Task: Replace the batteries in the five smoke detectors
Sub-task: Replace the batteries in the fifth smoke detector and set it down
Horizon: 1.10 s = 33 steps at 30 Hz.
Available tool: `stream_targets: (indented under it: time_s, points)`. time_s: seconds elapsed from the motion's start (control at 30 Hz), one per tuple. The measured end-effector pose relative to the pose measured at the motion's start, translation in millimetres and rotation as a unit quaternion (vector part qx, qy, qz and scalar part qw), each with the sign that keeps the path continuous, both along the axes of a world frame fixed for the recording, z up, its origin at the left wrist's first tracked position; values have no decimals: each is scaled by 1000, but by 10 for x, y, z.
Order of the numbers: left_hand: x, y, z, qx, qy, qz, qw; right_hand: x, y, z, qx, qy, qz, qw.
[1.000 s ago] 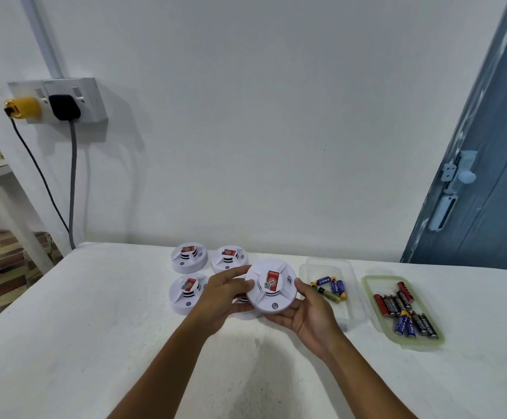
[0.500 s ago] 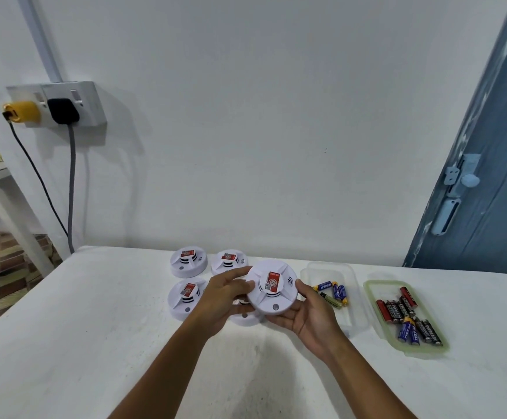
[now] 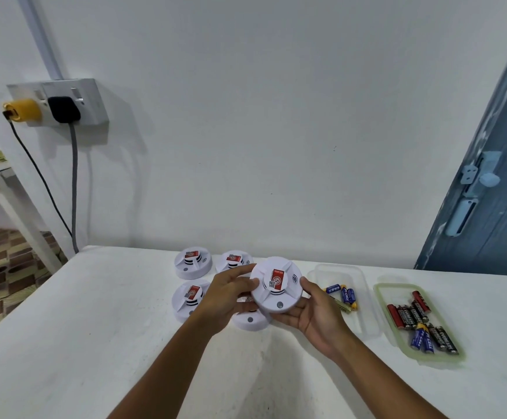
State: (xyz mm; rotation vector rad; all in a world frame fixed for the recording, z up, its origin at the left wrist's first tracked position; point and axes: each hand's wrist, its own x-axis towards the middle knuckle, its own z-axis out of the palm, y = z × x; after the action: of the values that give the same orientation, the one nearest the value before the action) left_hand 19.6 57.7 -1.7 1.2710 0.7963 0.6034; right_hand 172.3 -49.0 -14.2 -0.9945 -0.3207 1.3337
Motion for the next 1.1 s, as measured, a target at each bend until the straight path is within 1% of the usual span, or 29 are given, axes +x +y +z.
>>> stream_targets:
  time_s: [0.3,0.57,0.67,0.73,0.77,0.8,0.83,0.87,0.9,0.93,1.0,1.07,1.1]
  points:
    - [24,36,0,5,14,-1,1000,82,-44,45,-1,24,39,999]
    - [13,69,-7,13,17,-8,1000,95,-1,25,4,18,27,999]
    - [8,84,-14,16,16,-15,1000,104,18,24,-3,-4,26,1000]
    - [4,115,-19,15,15,-16,1000,104,49,35,-6,-37,13,999]
    - [3,136,-21,14,15,-15,1000,102,66,43,-8,-71,-1,997]
    - [6,163,-19,13,16,-13,1000,106,96,53,-11,-127,-20,992]
    - [10,187,-8,13,19,-13,1000,120,125,69,-14,-208,-39,977]
    - [17,213,9,13,22,-11,1000,142,157,104,-15,-307,-45,950]
    - [28,250,36,14,25,-11,1000,165,208,150,-6,-407,-27,913]
    - [45,282,72,16,29,-12,999,186,269,209,9,-491,10,871]
    - [97,380,143,18,36,-17,999,202,443,351,4,-623,108,775]
    - [152,493,199,14,43,-20,999,181,636,486,-23,-721,166,672]
    - [179,555,217,13,47,-24,999,165,729,537,-31,-757,174,630]
